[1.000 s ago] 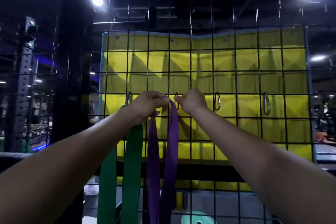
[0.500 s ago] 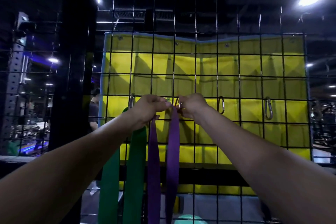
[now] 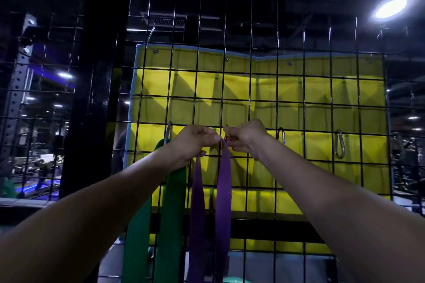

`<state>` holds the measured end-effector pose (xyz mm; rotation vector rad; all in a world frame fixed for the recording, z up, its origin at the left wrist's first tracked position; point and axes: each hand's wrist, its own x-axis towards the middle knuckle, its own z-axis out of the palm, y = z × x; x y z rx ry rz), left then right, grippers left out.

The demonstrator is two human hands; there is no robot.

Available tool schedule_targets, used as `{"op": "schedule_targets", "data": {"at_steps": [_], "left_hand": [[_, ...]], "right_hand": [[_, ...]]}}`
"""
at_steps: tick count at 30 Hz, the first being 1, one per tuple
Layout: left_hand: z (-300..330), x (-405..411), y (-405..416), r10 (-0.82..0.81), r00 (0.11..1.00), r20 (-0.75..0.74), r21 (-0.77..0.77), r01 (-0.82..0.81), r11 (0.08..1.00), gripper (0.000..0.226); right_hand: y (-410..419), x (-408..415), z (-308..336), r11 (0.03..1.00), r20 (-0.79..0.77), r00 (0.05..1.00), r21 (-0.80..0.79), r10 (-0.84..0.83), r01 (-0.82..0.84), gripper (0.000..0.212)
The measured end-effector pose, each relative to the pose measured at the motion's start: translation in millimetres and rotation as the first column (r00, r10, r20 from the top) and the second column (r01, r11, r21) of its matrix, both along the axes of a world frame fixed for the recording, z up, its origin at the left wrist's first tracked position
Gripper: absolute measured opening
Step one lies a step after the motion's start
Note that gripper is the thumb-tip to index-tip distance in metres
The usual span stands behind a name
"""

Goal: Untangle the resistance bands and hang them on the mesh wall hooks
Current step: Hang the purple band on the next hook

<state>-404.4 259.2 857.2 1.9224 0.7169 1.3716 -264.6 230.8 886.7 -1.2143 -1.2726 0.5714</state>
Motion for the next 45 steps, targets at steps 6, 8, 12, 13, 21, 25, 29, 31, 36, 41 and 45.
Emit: {"op": "schedule_targets", "data": {"at_steps": [6, 8, 12, 13, 21, 25, 29, 31, 36, 41, 45], "left_hand": [[-2, 0, 1, -0.013, 0.998, 0.069, -0.006, 0.014, 1.000, 0.013], [-2, -1, 1, -0.014, 0.997, 0.076, 0.013, 0.013, 1.000, 0.009], [1, -5, -1, 0.009, 0.997, 0.080, 0.056, -0.013, 0.998, 0.006], [2, -6, 0, 0.016, 0.997, 0.080, 0.075, -0.022, 0.997, 0.006], [14, 3, -1, 0.099, 0.989, 0.112, 0.247, -0.124, 0.961, 0.005], [21, 15, -2, 0.081, 0.986, 0.148, 0.263, -0.118, 0.958, 0.009], [24, 20, -2, 0.135, 0.977, 0.167, 0.202, -0.168, 0.965, 0.011], [22, 19, -2, 0.162, 0.976, 0.149, 0.180, -0.188, 0.966, 0.012], [20, 16, -6, 0.194, 0.974, 0.114, 0.078, -0.203, 0.976, 0.020], [31, 11, -16, 0.189, 0.982, 0.006, -0.039, -0.189, 0.981, 0.019], [34, 14, -16, 0.263, 0.951, -0.160, -0.031, -0.271, 0.962, 0.024]], "right_hand": [[-1, -2, 9, 0.996, 0.034, 0.999, -0.089, 0.034, -0.030, 0.031], [-1, -4, 11, 0.993, 0.066, 0.997, -0.112, 0.039, -0.031, 0.019], [3, -5, 10, 0.994, 0.037, 0.998, -0.103, 0.049, -0.045, 0.017], [4, -5, 9, 0.995, 0.029, 0.998, -0.094, 0.048, -0.045, 0.011], [10, -2, 4, 1.000, 0.126, 0.992, 0.008, -0.012, 0.011, 0.020], [11, 2, 4, 0.998, 0.188, 0.981, 0.045, -0.039, 0.031, 0.018], [14, 7, 2, 0.998, 0.187, 0.981, 0.052, -0.043, 0.034, 0.020], [16, 9, 1, 0.998, 0.169, 0.985, 0.054, -0.032, 0.023, 0.014], [23, 11, -3, 0.995, 0.164, 0.985, 0.097, -0.043, 0.027, 0.017], [26, 13, -5, 0.992, 0.173, 0.983, 0.118, -0.056, 0.036, 0.014], [26, 13, -6, 0.992, 0.150, 0.988, 0.125, -0.039, 0.020, 0.013]]}}
